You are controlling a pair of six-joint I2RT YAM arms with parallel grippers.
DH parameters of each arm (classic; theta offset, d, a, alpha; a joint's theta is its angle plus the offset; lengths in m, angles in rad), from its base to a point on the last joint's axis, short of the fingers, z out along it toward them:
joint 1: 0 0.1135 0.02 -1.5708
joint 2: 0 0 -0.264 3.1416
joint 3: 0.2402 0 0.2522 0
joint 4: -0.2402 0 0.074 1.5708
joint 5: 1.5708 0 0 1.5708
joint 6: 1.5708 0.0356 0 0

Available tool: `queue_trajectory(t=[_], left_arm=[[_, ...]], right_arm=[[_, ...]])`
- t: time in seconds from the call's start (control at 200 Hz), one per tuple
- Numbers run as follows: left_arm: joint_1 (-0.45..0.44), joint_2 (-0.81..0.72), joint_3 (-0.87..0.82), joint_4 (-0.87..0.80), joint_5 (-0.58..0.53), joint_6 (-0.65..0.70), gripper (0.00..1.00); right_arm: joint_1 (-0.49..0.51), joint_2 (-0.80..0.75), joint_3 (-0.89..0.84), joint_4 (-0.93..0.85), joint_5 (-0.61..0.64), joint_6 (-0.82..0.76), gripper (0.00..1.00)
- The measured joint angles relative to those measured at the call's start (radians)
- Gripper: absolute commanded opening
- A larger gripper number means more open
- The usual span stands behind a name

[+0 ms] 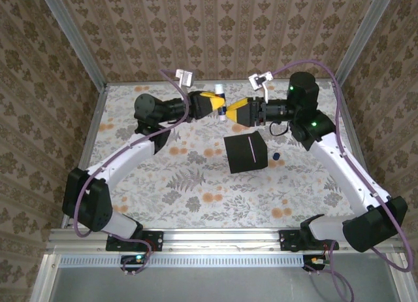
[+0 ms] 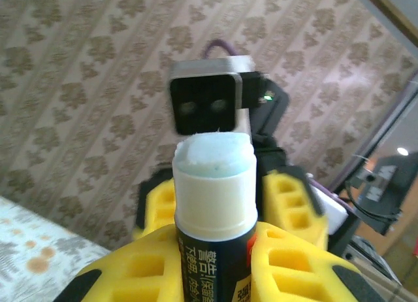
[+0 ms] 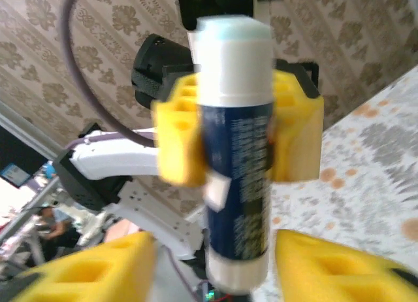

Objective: Place the letter into the envelope and seal it

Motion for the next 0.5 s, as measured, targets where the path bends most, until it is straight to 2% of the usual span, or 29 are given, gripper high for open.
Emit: queue_trajectory(t=[0.06,0.145,0.32,0.5], left_arm=[[0.032,-0.011,-0.021,-0.033,-0.011,0.015,0.00],[0.069,-0.022,-0.048,-0.070,-0.047,0.026,0.00],[0.095,-0.039,-0.111,-0.099,-0.167,0.038,0.00],[0.098,-0.099,-0.213,-0.146,-0.393,0.063,0.00]], right_arm=[[-0.022,-0.015,-0.003,-0.002,0.003,0.005,0.91],[-0.045,-0.041,-0.020,0.000,0.008,0.007,1.00],[-0.060,-0.060,-0.092,0.042,0.074,0.068,1.00],[-0.059,-0.036,-0.234,0.216,0.209,0.243,0.99]])
